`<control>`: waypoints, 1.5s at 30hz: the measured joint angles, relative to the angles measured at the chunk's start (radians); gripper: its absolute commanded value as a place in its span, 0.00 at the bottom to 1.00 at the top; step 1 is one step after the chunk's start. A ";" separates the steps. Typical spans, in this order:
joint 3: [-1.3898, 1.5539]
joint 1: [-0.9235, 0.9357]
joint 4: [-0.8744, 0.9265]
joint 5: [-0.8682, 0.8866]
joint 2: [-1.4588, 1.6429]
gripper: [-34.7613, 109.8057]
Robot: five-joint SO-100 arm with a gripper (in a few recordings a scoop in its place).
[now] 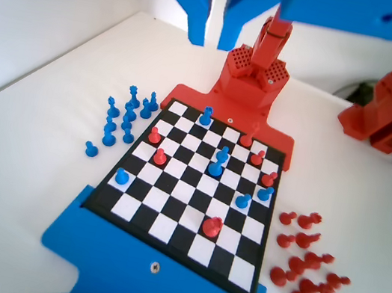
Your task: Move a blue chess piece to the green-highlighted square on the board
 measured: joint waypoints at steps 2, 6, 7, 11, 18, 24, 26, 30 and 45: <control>0.046 0.017 0.000 -0.006 0.077 0.26; 0.132 0.048 0.000 -0.011 0.195 0.27; 0.152 0.049 0.000 -0.011 0.215 0.27; 0.204 0.083 -0.008 -0.023 0.279 0.27; 0.268 0.087 -0.063 -0.020 0.370 0.25; 0.270 0.120 -0.092 -0.018 0.462 0.25; 0.270 0.120 -0.098 -0.015 0.472 0.25; 0.270 0.132 -0.095 0.009 0.483 0.25; 0.270 0.138 -0.095 0.017 0.494 0.25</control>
